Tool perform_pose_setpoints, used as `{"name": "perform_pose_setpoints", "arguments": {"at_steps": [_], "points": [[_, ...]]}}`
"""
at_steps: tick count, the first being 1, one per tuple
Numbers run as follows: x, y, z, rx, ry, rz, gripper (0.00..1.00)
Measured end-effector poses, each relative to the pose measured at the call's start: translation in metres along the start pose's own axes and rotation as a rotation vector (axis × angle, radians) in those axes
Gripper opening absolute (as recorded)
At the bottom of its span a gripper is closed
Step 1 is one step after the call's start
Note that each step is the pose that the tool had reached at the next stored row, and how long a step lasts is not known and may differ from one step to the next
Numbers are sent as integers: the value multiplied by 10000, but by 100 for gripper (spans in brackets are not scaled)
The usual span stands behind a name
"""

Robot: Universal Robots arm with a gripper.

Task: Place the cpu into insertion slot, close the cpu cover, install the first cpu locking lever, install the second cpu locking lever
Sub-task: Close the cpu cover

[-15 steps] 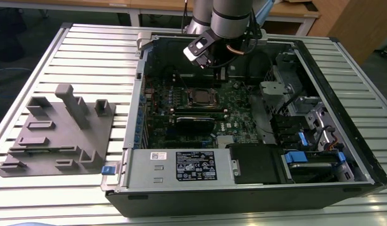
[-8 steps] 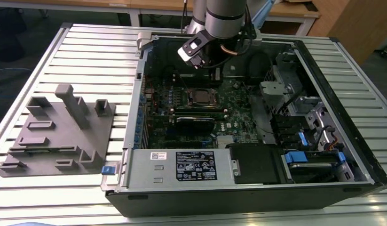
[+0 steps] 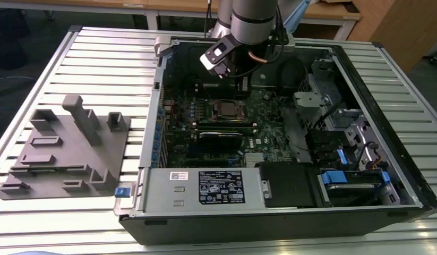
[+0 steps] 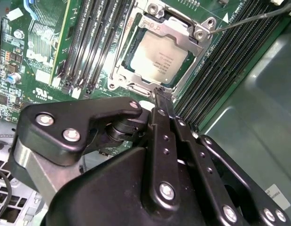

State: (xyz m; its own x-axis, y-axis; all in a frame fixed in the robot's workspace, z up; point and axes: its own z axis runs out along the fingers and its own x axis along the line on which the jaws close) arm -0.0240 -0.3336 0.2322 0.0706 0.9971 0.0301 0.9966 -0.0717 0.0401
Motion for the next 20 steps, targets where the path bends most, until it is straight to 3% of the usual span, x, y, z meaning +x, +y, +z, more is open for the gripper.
{"name": "perform_pose_setpoints", "arguments": {"at_steps": [20], "points": [[-3,-28,14,0,-1,0,11]]}}
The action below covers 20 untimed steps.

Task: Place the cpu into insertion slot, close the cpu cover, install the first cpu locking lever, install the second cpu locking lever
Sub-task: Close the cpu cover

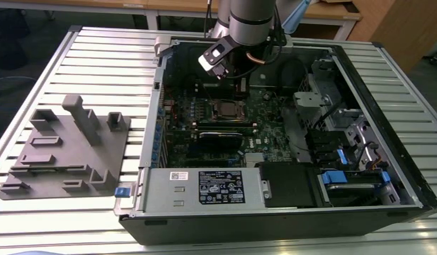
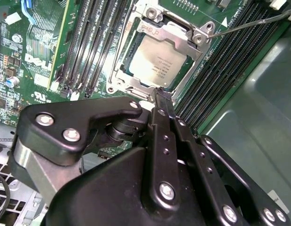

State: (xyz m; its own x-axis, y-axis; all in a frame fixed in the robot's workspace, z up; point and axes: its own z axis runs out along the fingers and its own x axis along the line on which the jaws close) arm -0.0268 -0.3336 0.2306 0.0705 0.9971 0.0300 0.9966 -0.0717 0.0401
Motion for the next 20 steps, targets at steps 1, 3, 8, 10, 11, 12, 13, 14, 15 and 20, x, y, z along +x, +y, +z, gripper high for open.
{"name": "perform_pose_setpoints", "arguments": {"at_steps": [1,3,8,10,11,12,13,14,15,20], "points": [[0,0,0,0,0,0,11],[0,-1,0,0,0,0,11],[0,-1,0,6,9,-214,11],[0,-1,0,13,17,-414,11],[0,-1,0,16,22,-540,11],[0,-1,0,20,28,-682,11],[0,-1,0,25,34,-831,11],[0,-1,0,30,40,-984,11],[0,-1,0,35,46,-1151,11],[0,-1,0,52,70,-1741,11]]}}
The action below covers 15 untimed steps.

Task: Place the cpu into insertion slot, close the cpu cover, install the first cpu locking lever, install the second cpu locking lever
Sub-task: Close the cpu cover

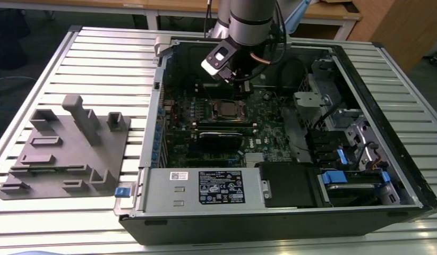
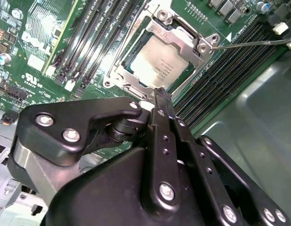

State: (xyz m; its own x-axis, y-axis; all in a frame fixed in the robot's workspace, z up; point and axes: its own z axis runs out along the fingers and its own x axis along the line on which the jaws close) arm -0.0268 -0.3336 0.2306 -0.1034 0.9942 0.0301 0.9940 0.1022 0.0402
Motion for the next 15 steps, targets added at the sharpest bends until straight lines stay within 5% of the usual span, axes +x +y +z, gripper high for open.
{"name": "perform_pose_setpoints", "arguments": {"at_steps": [7,15], "points": [[0,0,0,3,5,-101,11],[0,0,0,40,53,-1305,11]]}}
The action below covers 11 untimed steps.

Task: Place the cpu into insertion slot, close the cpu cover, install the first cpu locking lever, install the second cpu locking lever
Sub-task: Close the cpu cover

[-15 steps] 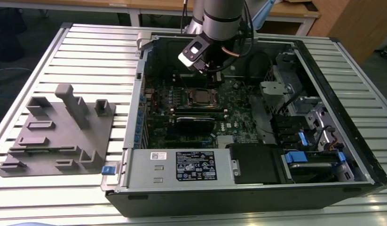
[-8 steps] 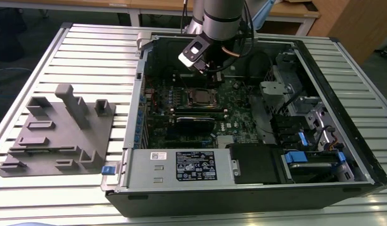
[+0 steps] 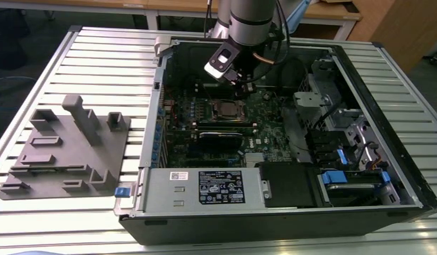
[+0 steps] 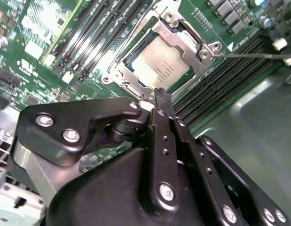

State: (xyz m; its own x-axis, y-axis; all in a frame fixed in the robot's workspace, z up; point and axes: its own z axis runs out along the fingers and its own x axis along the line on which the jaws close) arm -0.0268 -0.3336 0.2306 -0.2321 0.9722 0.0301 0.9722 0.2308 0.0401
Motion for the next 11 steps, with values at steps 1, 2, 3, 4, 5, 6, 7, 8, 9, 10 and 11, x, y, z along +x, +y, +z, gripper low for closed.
{"name": "perform_pose_setpoints", "arguments": {"at_steps": [1,2,3,4,5,6,7,8,9,10,11], "points": [[0,0,0,5,7,-170,11],[0,0,0,10,14,-351,11],[0,0,0,16,21,-522,11],[0,0,0,21,28,-690,11],[0,0,0,26,34,-856,11],[0,0,0,31,41,-1022,11],[0,0,0,36,47,-1189,11],[0,0,0,42,55,-1367,11],[0,0,0,46,61,-1518,11],[0,0,0,48,63,-1599,11],[0,0,0,48,64,-1614,11]]}}
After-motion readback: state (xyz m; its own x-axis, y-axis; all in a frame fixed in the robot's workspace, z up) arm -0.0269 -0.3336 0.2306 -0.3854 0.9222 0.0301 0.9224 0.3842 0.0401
